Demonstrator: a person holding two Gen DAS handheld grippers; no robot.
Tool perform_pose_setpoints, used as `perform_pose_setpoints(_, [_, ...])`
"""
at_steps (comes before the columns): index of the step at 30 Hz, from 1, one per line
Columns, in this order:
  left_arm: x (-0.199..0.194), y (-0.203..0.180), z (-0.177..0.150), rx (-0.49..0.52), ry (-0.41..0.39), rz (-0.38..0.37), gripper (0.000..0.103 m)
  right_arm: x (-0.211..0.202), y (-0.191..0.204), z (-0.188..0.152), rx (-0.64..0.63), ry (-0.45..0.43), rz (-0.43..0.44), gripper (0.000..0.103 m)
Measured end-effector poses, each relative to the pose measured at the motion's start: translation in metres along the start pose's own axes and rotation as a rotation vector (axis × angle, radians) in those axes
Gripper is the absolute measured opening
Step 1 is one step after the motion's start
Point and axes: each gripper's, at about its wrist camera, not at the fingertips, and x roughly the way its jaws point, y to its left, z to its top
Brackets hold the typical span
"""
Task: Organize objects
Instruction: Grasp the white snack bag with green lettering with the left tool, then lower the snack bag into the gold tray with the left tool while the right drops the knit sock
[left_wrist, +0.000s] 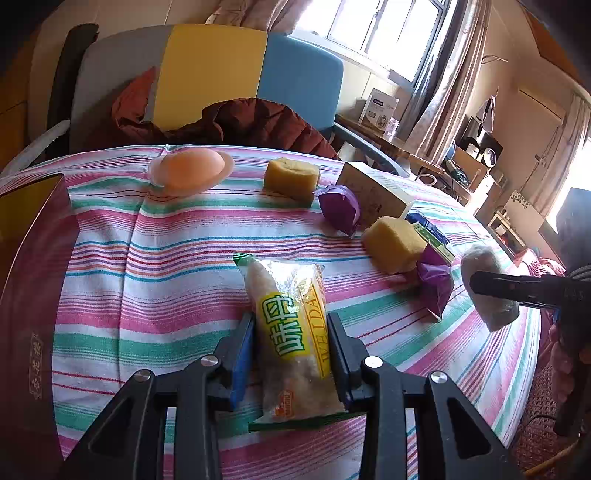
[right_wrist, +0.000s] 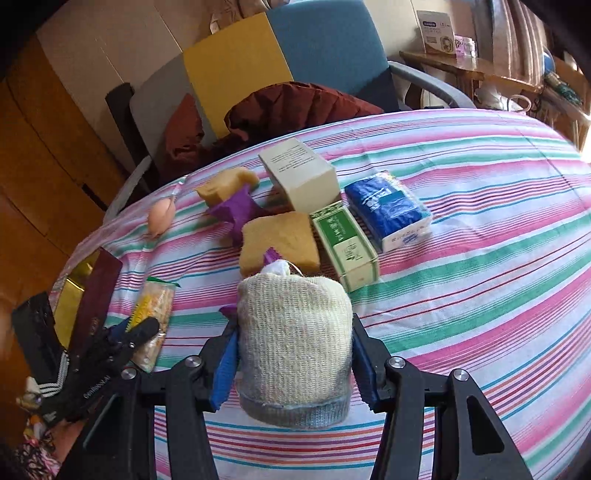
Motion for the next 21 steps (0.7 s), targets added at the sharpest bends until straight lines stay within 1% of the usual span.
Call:
perform_pose_setpoints(3, [-0.005, 0.002, -0.003, -0.008, -0.006, 0.012, 0.037, 0.006, 0.021, -0.008, -0.052, 0.025, 0.016, 0.054])
perform_pose_setpoints(6, [-0.014, 0.002, -0.008, -0.017, -0.013, 0.042, 0.037, 0.013, 0.034, -0.013, -0.131, 0.043, -0.001, 0.054])
perform_pose_setpoints(8, [-0.022, 0.004, -0.014, -0.03, -0.019, 0.016, 0.037, 0.015, 0.035, -0.014, -0.153, 0.048, -0.021, 0.054])
perform_pose_setpoints(11, [-0.038, 0.005, -0.024, -0.04, -0.033, -0.015, 0.037, 0.018, 0.03, -0.012, -0.138, 0.056, -0.028, 0.054])
perform_pose_setpoints(14, [-0.056, 0.0, -0.029, -0.026, -0.057, -0.04, 0.037, 0.019, 0.029, -0.012, -0.139, 0.056, -0.035, 0.054])
perform_pose_setpoints(18, [-0.084, -0.009, -0.025, 0.031, -0.098, -0.042, 0.037, 0.017, 0.034, -0.014, -0.17, 0.051, -0.035, 0.054])
perform_pose_setpoints(21, [-0.101, -0.001, -0.02, 0.016, -0.117, -0.029, 0.037, 0.016, 0.038, -0.016, -0.193, 0.047, -0.031, 0.054])
